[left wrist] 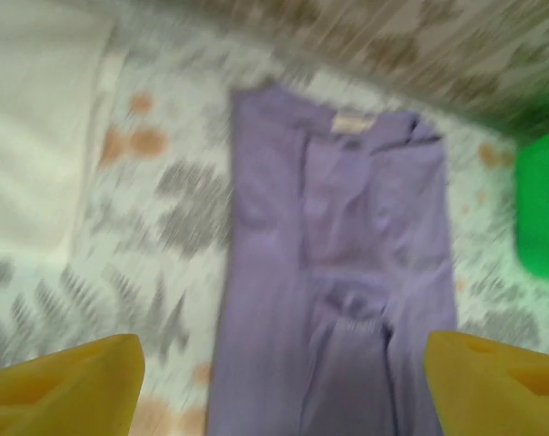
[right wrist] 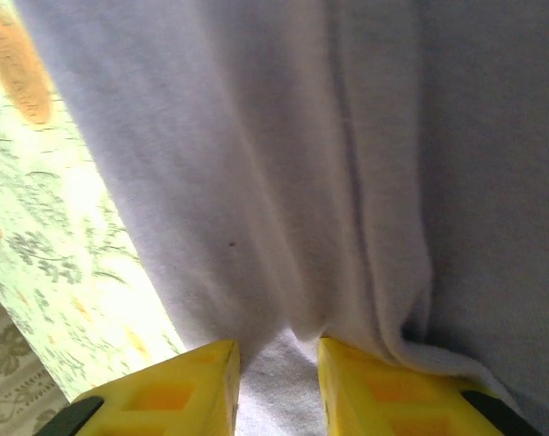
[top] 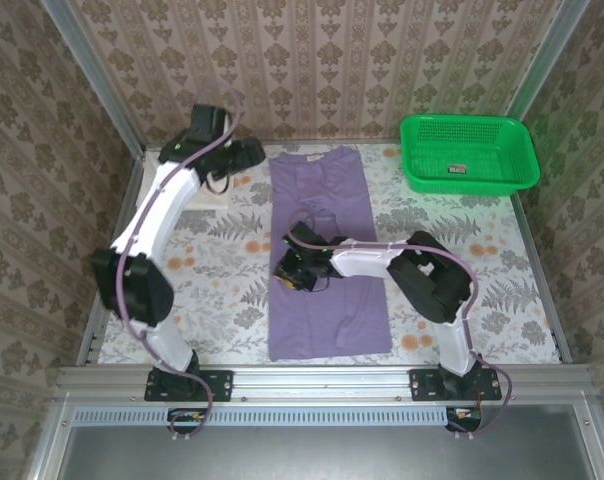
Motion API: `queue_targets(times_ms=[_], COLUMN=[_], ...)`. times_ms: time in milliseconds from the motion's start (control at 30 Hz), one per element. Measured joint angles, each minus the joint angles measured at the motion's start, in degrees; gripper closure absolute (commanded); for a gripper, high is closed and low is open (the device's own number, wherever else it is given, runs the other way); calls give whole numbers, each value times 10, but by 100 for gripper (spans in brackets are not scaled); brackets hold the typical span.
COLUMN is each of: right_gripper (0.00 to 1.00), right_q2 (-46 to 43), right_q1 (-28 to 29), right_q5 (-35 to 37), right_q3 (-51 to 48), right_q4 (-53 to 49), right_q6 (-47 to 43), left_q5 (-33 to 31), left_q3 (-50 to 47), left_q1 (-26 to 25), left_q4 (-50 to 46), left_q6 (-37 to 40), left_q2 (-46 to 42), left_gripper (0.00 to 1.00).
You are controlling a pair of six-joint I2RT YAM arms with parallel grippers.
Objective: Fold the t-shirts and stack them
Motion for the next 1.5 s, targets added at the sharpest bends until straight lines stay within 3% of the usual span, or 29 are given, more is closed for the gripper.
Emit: queue_targets(times_ms=[200,367,467,633,700,800,1033,1167,1500], right_gripper=[53,43,40,40,43,49,57,59,60], right_q2=[42,11,-81,-342,-431,-498,-504,-509,-506], right_q1=[10,-7,-30,-122,-159,-162,-147,-131,-61], right_q5=[26,29,33,31,32,17,-56,-82,-108], right_q3=[81,84,42,-135,-213,-300,-408,-433,-447], right_q4=[-31,-93,-124,-134,-147,-195,-271,-271,-250], right_q6=[-21,-103,-164,-217,-233,-253,-265,-257,-218], left_q5=[21,47,79,130,142,158,215,232,232], left_q3=[-190,-268,-284,-339,-382,-455,-577,-600,-636], left_q1=[18,47,54,36,24,8,-33,-46,-99], left_q4=[-11,-46,-64,-106,-126,-149,-145,-128,-86], left_q6=[0,3,12,25,23,-1,-82,-103,-126], left_q2=[-36,-86,-142,-206,-223,-255,-303,-289,-268], left_gripper=[20,24,32,39,43,46,51,56,56])
